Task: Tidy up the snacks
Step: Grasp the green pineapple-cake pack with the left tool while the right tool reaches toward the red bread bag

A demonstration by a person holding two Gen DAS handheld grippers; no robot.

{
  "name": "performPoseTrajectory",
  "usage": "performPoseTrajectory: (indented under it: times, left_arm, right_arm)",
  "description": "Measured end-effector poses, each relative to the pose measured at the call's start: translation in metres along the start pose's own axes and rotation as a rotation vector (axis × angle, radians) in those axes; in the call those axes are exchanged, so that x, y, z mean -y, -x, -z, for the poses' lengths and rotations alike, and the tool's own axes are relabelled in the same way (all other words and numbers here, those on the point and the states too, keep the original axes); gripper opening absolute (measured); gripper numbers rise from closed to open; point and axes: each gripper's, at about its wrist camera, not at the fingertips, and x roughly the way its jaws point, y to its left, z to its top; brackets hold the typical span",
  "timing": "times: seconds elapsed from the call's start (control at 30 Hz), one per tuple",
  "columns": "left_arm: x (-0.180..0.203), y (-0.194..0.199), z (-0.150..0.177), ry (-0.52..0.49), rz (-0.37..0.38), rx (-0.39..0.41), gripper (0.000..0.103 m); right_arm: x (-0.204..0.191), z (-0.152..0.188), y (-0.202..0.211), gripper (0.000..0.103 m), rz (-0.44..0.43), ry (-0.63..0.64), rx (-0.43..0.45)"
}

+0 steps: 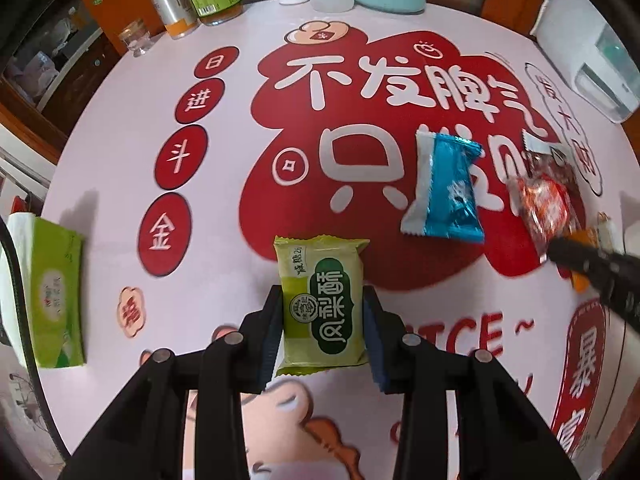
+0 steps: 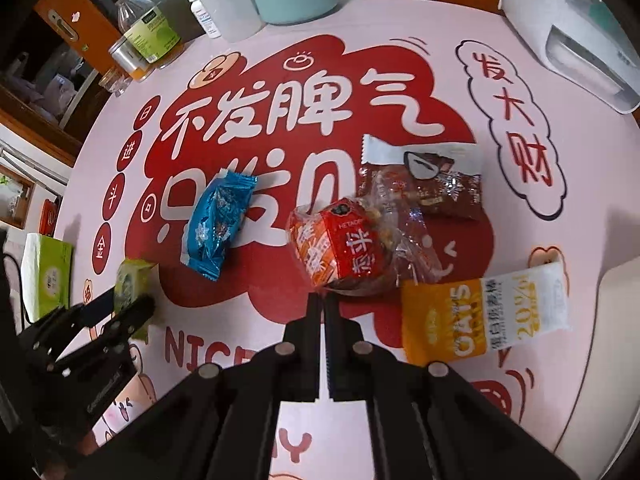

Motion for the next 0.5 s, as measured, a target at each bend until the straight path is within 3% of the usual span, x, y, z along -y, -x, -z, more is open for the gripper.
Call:
performPoseTrajectory:
  times: [0.3, 0.5]
  left_arm:
    - [0.007, 0.03, 0.036, -0.044, 0.046, 0.016, 0.036]
    - [0.014, 0.067, 0.031, -0.052, 0.084, 0.074, 0.036]
  right_arm:
    - [0.007, 0.0, 0.035, 0.001, -0.017, -0.005, 0.073]
    - [0.009, 0.016, 0.099, 0.0, -0.076, 0.024, 0.175]
